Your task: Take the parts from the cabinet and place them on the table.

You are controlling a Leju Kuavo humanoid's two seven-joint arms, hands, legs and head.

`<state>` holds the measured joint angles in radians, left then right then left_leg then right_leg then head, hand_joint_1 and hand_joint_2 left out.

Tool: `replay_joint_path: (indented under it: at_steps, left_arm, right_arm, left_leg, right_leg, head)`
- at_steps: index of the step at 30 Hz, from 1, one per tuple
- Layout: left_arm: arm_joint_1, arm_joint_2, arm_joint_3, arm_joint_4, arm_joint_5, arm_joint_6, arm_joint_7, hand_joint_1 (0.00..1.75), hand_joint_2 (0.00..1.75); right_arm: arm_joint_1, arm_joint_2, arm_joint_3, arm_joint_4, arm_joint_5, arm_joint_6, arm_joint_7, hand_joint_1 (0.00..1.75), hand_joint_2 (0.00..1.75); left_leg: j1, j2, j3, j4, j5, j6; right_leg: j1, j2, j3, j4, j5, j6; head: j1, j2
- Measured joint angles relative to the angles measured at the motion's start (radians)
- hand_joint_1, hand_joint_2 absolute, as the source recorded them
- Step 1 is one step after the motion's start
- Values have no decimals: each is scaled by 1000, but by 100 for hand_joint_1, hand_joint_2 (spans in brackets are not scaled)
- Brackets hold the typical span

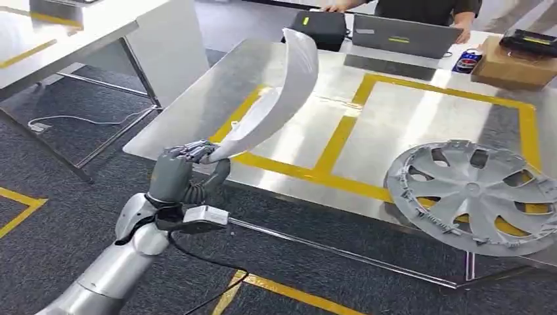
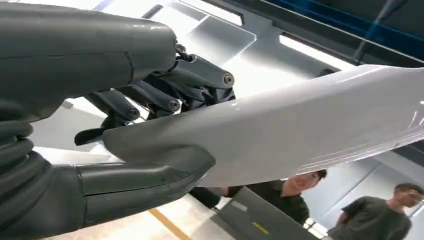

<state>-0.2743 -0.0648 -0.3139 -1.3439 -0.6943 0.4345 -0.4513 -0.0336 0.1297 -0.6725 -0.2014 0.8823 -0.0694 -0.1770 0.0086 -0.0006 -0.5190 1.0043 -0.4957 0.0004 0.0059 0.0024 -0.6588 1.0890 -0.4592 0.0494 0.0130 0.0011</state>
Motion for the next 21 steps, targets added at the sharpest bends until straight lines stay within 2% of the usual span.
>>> replay_joint_path:
  at_steps: [1,2,3,5,6,7,8,10,11,12,13,14,15,16,17,18,19,20,21]
  left_arm:
    - [-12,0,1,18,0,3,3,175,175]
    - [-21,-2,2,37,0,4,6,175,175]
    - [-27,-2,3,45,0,5,11,175,175]
    - [-39,-5,5,57,1,6,11,175,175]
    - [-45,-5,5,62,-3,7,11,175,175]
    - [-51,-5,6,68,-6,10,11,175,175]
    - [-58,-5,7,78,-13,16,15,175,175]
    - [-64,-5,11,111,-34,29,28,175,175]
    - [-63,-5,15,129,-40,33,32,175,175]
    - [-64,-3,20,146,-48,38,36,175,175]
    - [-68,-3,25,163,-54,47,39,175,175]
    - [-74,-2,29,180,-61,55,43,175,175]
    - [-81,-2,33,194,-69,60,47,175,175]
    - [-86,0,38,208,-69,65,47,175,175]
    - [-93,2,45,226,-69,70,48,175,175]
    - [-93,1,45,233,-70,71,51,175,175]
    - [-93,0,47,236,-73,71,51,175,175]
    - [-98,1,50,243,-80,74,54,175,175]
    - [-103,-1,50,249,-87,75,59,175,175]
  right_arm:
    - [1,0,0,2,4,0,0,0,175]
    - [-3,0,1,3,7,1,0,0,175]
    - [-8,0,2,3,8,2,1,0,175]
    - [-9,0,2,3,8,2,0,0,175]
    - [-9,0,2,3,9,3,0,0,175]
    - [-9,0,2,3,9,3,-2,0,175]
    - [-10,0,2,3,13,3,-2,0,175]
    - [-12,0,2,3,20,2,-2,0,175]
    - [-12,0,2,3,25,3,-2,0,175]
    - [-9,0,2,3,29,3,1,0,175]
    - [-7,0,3,3,34,3,3,0,175]
    - [-7,2,3,3,38,3,5,0,175]
    - [-7,3,5,3,44,3,6,0,175]
    - [-6,3,7,3,47,3,7,0,175]
    - [-8,5,8,5,48,3,7,0,175]
    - [-10,6,8,5,50,3,10,0,175]
    - [-9,6,9,5,53,4,11,0,175]
    - [-8,6,10,5,57,4,12,0,175]
    - [-8,6,12,5,60,4,15,0,175]
  left_leg:
    - [-2,1,10,-1,-11,-4]
    - [-4,0,18,-2,-17,-11]
    - [-3,2,21,-13,-23,-20]
    - [-3,4,37,-9,-20,-29]
    - [-2,4,37,-2,-25,-34]
    - [-2,3,21,39,-22,-37]
    - [-2,3,-23,109,-30,-40]
    - [-2,3,-132,250,-82,-45]
    - [-2,3,-174,289,-111,-45]
    - [-2,3,-202,292,-112,-44]
    - [-2,3,-208,261,-87,-41]
    - [-2,3,-198,205,-39,-38]
    - [-2,3,-181,133,26,-35]
    - [-3,3,-166,65,103,-31]
    - [-4,4,-167,-2,119,-28]
    - [-6,4,-159,11,105,-27]
    - [-6,2,-156,5,105,-24]
    - [-3,3,-149,-5,108,-21]
    - [1,0,-132,-3,113,-13]
  right_leg:
    - [2,-14,7,-39,70,-5]
    - [6,-19,7,-46,29,-17]
    - [11,-15,18,-44,34,-28]
    - [8,-5,28,-52,36,-42]
    - [3,0,41,-57,33,-46]
    - [2,1,52,-58,27,-52]
    - [1,3,58,-60,22,-58]
    - [1,9,71,-60,6,-61]
    - [1,13,81,-60,-3,-62]
    - [2,16,94,-60,-12,-61]
    - [1,20,108,-60,-23,-60]
    - [1,22,124,-61,-34,-59]
    - [1,24,140,-61,-45,-56]
    - [1,24,137,-64,-56,-52]
    - [8,29,156,-55,-71,-45]
    - [9,29,154,-66,-81,-38]
    - [9,29,170,-76,-90,-35]
    - [9,27,182,-68,-76,-26]
    - [9,25,193,-73,-90,-19]
  head:
    - [0,0]
    - [2,0]
    - [-2,0]
    - [-2,0]
    - [-2,0]
    - [-4,0]
    - [-6,0]
    - [-6,0]
    - [-6,0]
    - [-6,0]
    - [-6,0]
    - [-6,0]
    - [-6,0]
    - [-6,0]
    - [-8,0]
    - [-5,0]
    - [-5,0]
    - [-5,0]
    - [-3,0]
